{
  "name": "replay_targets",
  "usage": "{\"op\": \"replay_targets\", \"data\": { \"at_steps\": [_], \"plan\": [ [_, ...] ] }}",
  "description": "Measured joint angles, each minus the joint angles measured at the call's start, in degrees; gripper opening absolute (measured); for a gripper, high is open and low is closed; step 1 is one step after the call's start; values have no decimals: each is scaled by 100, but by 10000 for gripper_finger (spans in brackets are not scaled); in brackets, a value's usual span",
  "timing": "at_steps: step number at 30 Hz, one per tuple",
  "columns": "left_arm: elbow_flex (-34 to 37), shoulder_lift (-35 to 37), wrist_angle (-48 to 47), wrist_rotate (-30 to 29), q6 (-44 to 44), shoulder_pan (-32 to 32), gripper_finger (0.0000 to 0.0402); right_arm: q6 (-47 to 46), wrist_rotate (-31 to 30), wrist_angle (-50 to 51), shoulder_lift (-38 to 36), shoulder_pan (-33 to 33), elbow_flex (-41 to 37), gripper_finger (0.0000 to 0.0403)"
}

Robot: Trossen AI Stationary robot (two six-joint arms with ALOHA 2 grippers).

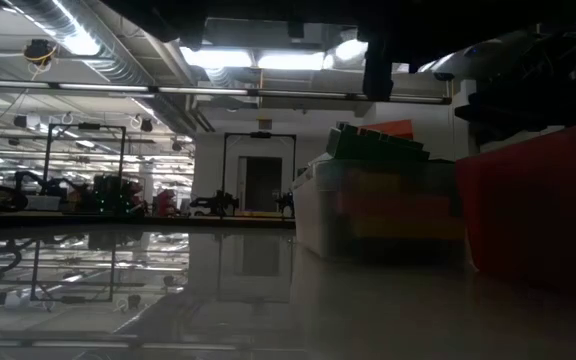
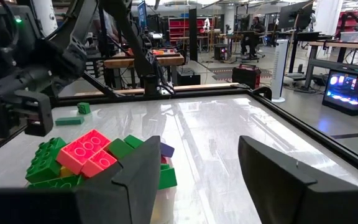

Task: Sort blocks by size
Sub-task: Put the green square game piece into the red bin, then put the green rectangular block into the transparent bin

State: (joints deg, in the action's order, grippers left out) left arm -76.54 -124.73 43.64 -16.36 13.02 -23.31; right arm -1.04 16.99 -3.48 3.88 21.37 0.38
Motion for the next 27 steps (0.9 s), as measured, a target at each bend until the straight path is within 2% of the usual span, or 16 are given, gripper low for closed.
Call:
{"op": "replay_targets", "data": {
  "at_steps": [5, 10, 12, 15, 18, 22, 27],
  "plan": [
    [-4, 0, -119, -2, 34, 2, 218, 2, 0, 2, 0, 1, 2, 214],
    [-4, 87, -370, 0, 57, 0, 239, 0, 0, 2, 0, 0, 2, 214],
    [1, 362, -1126, -5, 118, -35, 239, 1, 0, 2, 0, 0, 2, 214],
    [-4, 1036, -2841, -17, 675, -140, 237, 2, 0, 2, 0, 2, 2, 214],
    [-8, 1677, -4697, -1, 2119, -318, 235, 2, 0, 2, 0, 1, 2, 214],
    [-6, 2408, -6949, 140, 4680, -698, 234, 2, 2, 2, 0, 0, 0, 214],
    [-6, 2888, -9001, 1102, 7658, -1299, 230, 1, 1, 2, 0, 1, 2, 214]
  ]
}}
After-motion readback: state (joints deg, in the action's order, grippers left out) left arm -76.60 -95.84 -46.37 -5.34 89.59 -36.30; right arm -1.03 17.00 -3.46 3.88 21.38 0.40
